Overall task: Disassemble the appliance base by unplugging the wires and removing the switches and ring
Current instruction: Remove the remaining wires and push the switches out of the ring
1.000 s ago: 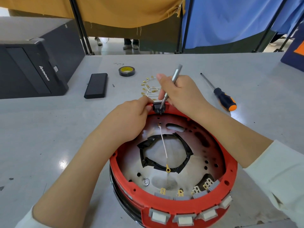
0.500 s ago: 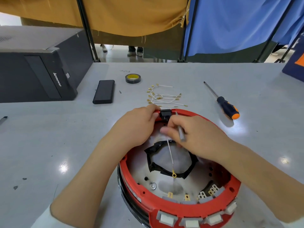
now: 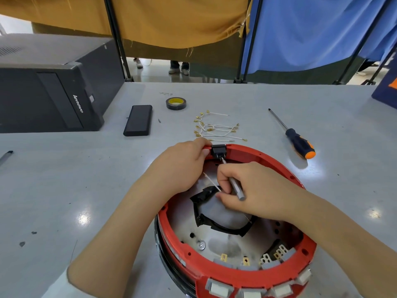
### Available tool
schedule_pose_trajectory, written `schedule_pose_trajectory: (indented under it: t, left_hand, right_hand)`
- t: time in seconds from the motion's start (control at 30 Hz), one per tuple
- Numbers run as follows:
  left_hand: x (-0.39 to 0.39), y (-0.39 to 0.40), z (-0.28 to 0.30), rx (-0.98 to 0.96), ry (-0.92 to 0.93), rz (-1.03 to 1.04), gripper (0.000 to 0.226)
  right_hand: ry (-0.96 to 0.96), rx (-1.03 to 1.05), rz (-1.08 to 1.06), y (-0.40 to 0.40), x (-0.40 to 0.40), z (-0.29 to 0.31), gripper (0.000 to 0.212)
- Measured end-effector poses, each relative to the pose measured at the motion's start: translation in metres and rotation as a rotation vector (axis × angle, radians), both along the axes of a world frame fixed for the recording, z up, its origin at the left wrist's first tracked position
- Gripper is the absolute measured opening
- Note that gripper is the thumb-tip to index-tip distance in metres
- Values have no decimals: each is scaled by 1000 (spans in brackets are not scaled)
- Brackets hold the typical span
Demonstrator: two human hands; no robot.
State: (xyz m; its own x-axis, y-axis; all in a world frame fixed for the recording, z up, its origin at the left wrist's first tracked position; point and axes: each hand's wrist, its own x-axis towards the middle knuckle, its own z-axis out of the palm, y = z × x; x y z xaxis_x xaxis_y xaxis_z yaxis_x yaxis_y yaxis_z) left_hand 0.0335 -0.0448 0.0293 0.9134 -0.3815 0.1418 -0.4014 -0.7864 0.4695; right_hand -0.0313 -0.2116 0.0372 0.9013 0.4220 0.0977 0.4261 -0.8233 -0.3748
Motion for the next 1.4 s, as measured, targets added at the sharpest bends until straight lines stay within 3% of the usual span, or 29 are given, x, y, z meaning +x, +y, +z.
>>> schedule_pose_trajectory:
  t: [0.17, 0.3, 0.37, 0.5, 0.6, 0.7, 0.87, 1.13, 1.4]
  left_hand:
    - [0, 1, 1, -14, 14, 1, 31]
    - [0, 1, 1, -18, 21, -5, 29]
    - [0, 1, 1, -11, 27, -11, 29]
    - [-2, 0, 3, -1, 26, -15, 30]
    - [-3, 0, 4, 3, 34, -14, 30]
    - [-4, 0, 4, 7, 31, -16, 30]
    - [-3, 0, 4, 10, 24, -16, 31]
    - [-3, -1, 5, 17, 21, -23, 32]
    - [-5, -1, 6, 16, 31, -20, 32]
  right_hand:
    - [-29, 239, 44, -2, -4, 3, 27]
    - [119, 708, 0, -5, 0, 13, 31]
    - [118, 794, -49, -11, 7, 23, 34]
    - [30, 531, -212, -33, 43, 46, 30]
    - [162, 184, -304, -46, 85, 52, 29]
    - [238, 9, -289, -46, 118, 40, 26]
    - [151, -249, -183, -38, 148, 16, 29]
    - [-77, -421, -117, -27, 167, 7, 28]
    - [-111, -395, -150, -40, 168, -7, 32]
